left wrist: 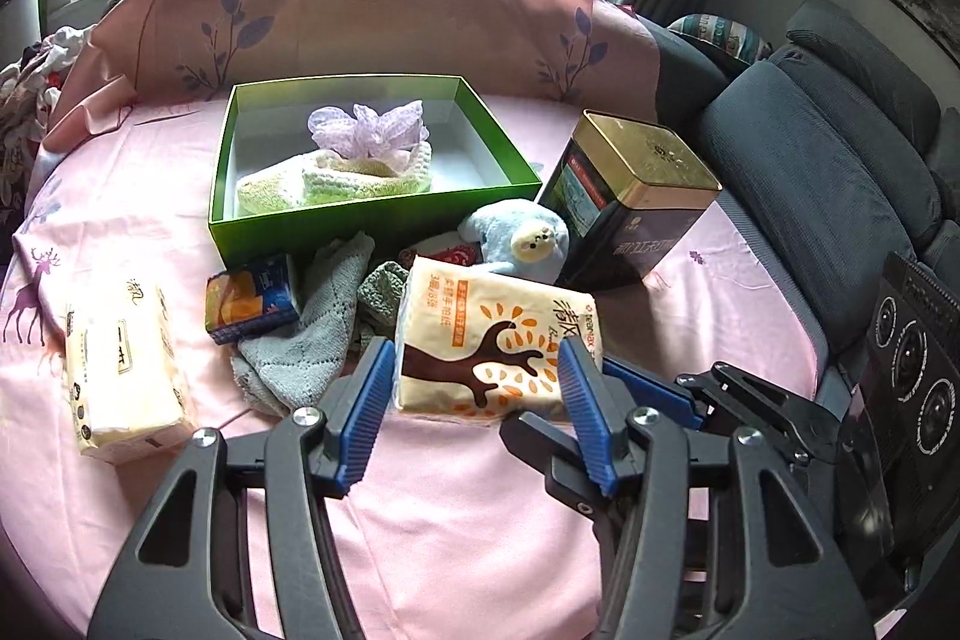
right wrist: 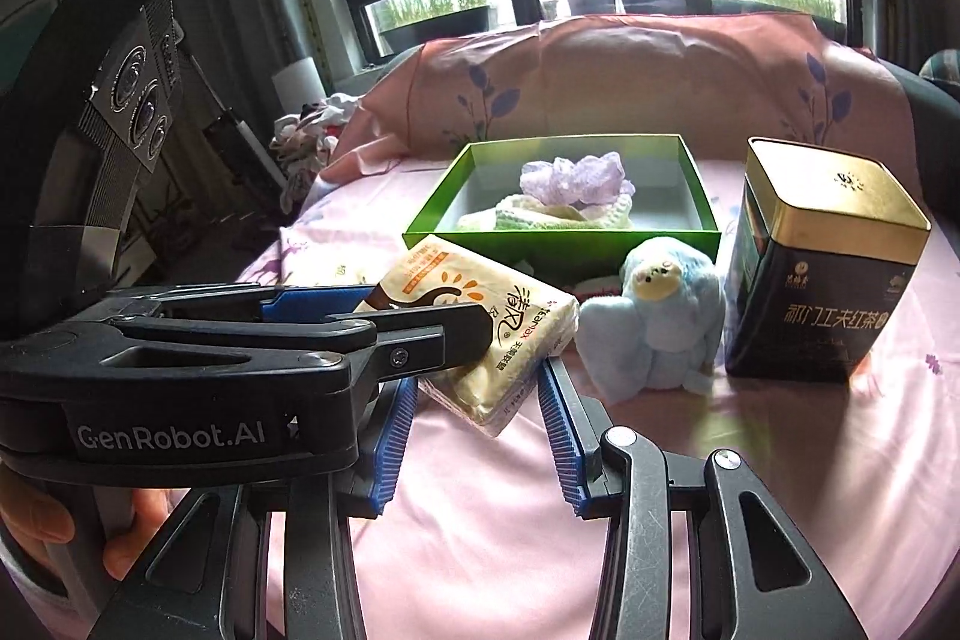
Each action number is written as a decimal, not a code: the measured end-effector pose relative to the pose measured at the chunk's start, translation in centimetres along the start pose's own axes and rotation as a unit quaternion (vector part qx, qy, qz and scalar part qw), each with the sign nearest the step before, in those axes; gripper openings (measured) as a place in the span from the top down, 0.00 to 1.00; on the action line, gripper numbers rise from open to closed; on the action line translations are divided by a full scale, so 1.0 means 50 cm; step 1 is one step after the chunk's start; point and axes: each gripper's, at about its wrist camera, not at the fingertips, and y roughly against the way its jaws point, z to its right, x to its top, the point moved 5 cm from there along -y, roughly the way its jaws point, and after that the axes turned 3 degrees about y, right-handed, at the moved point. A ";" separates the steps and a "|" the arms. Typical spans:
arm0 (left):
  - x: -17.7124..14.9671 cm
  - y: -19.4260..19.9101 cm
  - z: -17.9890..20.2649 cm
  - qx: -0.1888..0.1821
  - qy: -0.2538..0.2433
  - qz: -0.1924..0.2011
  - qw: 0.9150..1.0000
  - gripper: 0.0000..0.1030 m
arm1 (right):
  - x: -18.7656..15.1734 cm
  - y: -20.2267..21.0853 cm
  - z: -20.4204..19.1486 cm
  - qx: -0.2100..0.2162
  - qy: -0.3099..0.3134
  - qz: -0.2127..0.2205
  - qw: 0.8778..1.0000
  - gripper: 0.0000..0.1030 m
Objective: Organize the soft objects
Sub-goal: 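Lift the tree-printed tissue packet with the left gripper over the green box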
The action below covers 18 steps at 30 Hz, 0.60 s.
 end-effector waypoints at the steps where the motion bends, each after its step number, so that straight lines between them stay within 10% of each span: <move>1: 0.005 0.005 -0.001 0.002 -0.001 0.003 1.000 0.46 | 0.006 0.000 -0.002 0.001 0.002 0.002 1.000 0.57; 18: 0.185 0.029 -0.008 0.030 -0.041 0.049 0.998 0.46 | 0.181 -0.024 0.016 -0.003 0.024 0.056 0.998 0.57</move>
